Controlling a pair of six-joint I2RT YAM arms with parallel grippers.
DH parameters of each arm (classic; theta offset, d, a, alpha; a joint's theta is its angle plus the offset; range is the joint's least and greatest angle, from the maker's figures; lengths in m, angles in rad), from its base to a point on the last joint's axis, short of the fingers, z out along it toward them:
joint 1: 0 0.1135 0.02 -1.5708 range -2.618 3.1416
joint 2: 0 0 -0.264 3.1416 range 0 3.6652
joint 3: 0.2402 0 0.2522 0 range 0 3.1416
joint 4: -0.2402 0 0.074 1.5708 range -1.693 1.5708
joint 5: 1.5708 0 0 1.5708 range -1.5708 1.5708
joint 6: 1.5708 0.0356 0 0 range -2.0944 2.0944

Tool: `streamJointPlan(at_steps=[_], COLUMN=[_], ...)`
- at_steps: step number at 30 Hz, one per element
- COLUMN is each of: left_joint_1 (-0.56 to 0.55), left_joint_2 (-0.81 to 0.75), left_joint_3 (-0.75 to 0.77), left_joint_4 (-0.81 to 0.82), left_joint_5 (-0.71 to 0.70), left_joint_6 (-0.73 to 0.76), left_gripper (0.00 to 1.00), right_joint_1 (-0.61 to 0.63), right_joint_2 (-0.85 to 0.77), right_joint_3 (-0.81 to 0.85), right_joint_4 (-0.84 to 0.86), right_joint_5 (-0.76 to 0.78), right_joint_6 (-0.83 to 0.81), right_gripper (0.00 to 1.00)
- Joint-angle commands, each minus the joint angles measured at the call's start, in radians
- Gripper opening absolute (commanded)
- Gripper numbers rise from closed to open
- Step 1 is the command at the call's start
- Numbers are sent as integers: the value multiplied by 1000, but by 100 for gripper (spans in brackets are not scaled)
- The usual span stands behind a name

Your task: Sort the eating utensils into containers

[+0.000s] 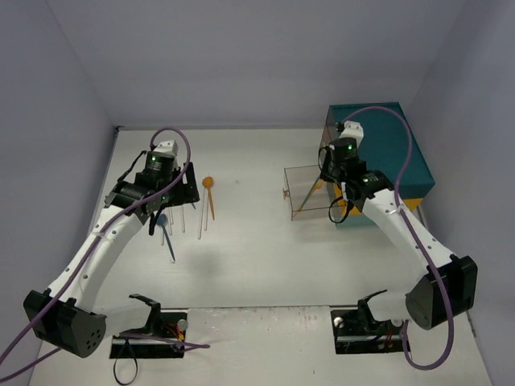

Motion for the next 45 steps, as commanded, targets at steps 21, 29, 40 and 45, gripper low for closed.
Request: streamJointPlan(at_steps=[21, 29, 40, 45], left_joint_1=[256, 379, 420, 422], left_joint_2=[231, 501, 781, 853], left_joint_3=[143, 304, 456, 500], left_joint_4=[-21, 36, 153, 180], left_joint_5=[-73, -15, 63, 47], left_joint_6=[-129, -131, -219, -247], left_gripper=[71, 55, 25, 22], right_joint_1=[0, -2, -3, -2], right_joint_2=[-167, -213, -205, -190], right_joint_3=[5, -19, -39, -42], right_joint_4=[-11, -12, -15, -15], right_joint_5=[6, -66, -75, -78], right_joint_6=[-6, -9, -36, -46], right_gripper=[61, 64, 66, 67])
